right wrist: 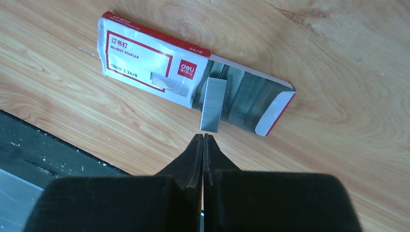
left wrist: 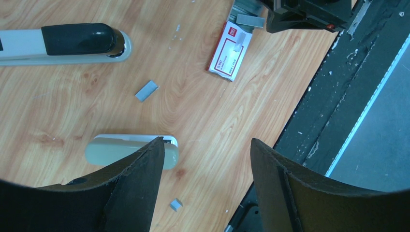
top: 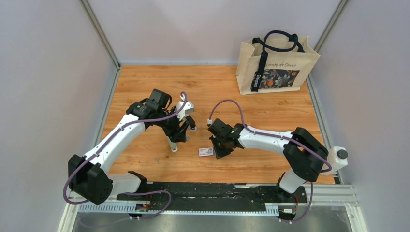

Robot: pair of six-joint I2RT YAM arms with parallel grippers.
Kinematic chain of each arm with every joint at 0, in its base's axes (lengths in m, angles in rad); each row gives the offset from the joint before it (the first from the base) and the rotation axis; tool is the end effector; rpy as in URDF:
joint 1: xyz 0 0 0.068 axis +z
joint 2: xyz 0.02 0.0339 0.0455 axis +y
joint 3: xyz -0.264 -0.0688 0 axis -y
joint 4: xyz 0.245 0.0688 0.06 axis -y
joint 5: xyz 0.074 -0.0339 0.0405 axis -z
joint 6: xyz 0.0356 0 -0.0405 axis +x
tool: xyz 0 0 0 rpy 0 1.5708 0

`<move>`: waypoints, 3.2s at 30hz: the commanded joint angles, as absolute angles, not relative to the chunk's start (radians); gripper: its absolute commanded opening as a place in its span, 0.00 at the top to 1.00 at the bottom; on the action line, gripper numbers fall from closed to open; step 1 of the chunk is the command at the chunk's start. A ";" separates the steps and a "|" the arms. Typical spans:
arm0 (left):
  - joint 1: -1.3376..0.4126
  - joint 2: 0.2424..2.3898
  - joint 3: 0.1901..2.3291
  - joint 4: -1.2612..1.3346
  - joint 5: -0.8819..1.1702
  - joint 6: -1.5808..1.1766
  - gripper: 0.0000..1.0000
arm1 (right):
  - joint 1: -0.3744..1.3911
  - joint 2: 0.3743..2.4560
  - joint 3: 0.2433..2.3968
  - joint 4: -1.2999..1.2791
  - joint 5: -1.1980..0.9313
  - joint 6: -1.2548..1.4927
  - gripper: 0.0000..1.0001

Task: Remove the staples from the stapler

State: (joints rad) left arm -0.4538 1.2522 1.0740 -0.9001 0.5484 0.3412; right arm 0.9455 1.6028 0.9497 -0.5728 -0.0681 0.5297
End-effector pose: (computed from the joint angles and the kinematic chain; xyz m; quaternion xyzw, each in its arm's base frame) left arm 0.2061 -0.1212 0.2879 0.4223 0.8353 -0.2754 0.2195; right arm 0.1716 0.2418 0.1731 -0.2089 0.9622 0.1402 0.1044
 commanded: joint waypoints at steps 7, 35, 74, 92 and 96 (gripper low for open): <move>-0.454 1.250 1.077 -0.887 0.566 0.325 0.27 | 0.940 1.651 0.994 -0.520 -0.074 0.514 1.00; -0.454 1.247 1.058 -0.884 0.574 0.324 0.27 | 0.937 1.700 1.085 -0.546 -0.092 0.476 1.00; -0.454 1.256 1.068 -0.899 0.578 0.331 0.28 | 0.873 1.569 0.934 -0.469 -0.178 0.417 1.00; -0.454 1.269 1.063 -0.894 0.586 0.331 0.28 | 0.873 1.644 0.982 -0.456 -0.192 0.408 1.00; -0.454 1.269 1.060 -0.894 0.592 0.331 0.28 | 0.873 1.652 0.995 -0.463 -0.193 0.399 1.00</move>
State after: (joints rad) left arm -0.4538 1.2663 1.0588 -0.9005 0.5602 0.3382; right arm 0.8719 1.6386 0.9447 -0.4885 -0.1856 0.4221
